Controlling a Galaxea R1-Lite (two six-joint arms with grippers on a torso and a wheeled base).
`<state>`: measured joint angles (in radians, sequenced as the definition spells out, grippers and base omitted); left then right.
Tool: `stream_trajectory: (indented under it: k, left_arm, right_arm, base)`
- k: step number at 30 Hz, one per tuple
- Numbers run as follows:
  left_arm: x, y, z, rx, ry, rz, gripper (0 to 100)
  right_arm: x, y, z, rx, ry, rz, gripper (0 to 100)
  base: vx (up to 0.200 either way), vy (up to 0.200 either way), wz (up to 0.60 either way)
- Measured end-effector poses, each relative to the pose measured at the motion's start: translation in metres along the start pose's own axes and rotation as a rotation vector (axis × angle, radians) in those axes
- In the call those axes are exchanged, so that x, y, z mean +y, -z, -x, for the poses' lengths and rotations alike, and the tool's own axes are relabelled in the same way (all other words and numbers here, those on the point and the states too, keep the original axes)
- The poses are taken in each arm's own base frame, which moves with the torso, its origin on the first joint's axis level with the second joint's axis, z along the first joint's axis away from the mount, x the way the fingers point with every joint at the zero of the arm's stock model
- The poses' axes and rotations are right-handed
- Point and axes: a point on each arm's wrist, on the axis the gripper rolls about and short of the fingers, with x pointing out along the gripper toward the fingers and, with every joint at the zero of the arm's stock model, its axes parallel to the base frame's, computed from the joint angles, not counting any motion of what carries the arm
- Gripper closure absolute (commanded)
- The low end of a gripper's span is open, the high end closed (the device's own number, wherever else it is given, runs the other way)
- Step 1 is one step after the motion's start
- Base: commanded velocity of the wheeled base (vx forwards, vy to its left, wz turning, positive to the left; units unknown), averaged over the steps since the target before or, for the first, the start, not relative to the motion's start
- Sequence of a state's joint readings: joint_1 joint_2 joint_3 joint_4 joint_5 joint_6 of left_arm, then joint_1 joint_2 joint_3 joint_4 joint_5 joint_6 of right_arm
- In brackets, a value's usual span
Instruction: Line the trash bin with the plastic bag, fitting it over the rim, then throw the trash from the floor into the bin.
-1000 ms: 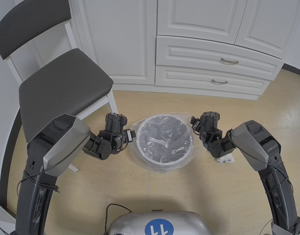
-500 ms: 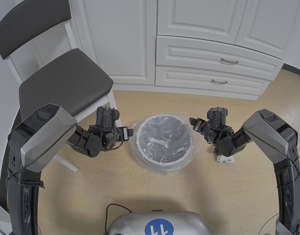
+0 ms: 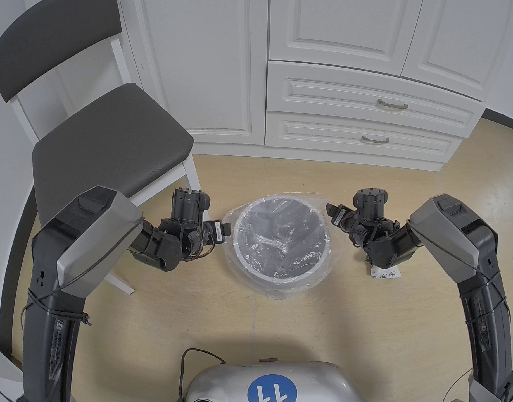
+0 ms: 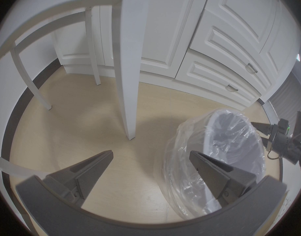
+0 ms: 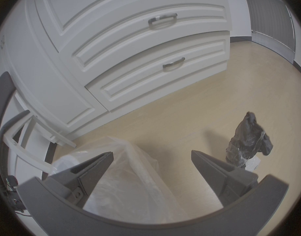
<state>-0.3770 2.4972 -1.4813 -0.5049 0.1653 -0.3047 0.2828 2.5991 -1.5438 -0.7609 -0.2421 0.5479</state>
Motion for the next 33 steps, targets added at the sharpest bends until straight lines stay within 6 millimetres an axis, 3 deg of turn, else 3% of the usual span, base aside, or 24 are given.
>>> stream_trajectory:
  k: [11,21,26,33]
  left_arm:
    - [0.006,0.024,-0.028,0.027,-0.043,-0.002,0]
    - [0.007,0.042,-0.046,0.041,-0.052,0.006,0]
    - [0.006,0.037,-0.046,0.027,-0.052,0.077,0]
    - [0.01,0.015,-0.029,-0.001,-0.041,0.093,0]
  right_arm:
    - [-0.024,0.039,-0.023,0.062,0.059,0.029,0]
    - [-0.031,0.055,-0.027,0.094,0.077,0.039,0]
    - [-0.031,0.056,-0.027,0.095,0.078,0.038,0]
    - [-0.033,0.055,-0.027,0.095,0.084,0.035,0]
  base:
    - [0.0,0.0,0.0]
    - [0.0,0.0,0.0]
    - [0.0,0.0,0.0]
    - [0.0,0.0,0.0]
